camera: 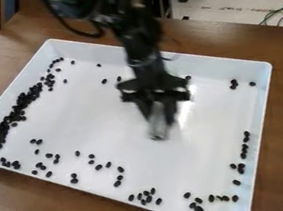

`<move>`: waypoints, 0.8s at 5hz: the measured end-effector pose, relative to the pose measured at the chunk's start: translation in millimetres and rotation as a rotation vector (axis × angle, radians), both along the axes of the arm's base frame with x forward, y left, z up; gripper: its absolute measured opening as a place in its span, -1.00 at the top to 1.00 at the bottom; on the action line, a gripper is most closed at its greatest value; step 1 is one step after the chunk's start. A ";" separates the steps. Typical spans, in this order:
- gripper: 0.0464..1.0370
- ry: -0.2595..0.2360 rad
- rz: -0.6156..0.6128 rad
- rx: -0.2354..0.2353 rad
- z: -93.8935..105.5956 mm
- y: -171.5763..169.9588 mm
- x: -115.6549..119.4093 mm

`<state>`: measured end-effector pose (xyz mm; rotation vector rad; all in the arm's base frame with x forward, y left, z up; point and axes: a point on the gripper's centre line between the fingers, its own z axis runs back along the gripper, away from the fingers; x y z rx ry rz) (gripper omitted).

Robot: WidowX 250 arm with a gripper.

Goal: Sweep into pile

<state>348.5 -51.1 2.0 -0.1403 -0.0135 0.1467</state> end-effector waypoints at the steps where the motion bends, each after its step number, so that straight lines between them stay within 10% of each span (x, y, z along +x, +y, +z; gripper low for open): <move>1: 0.37 0.005 0.011 0.008 -1.7 25.6 13.3; 4: 0.37 0.057 0.019 0.046 -10.4 68.9 17.9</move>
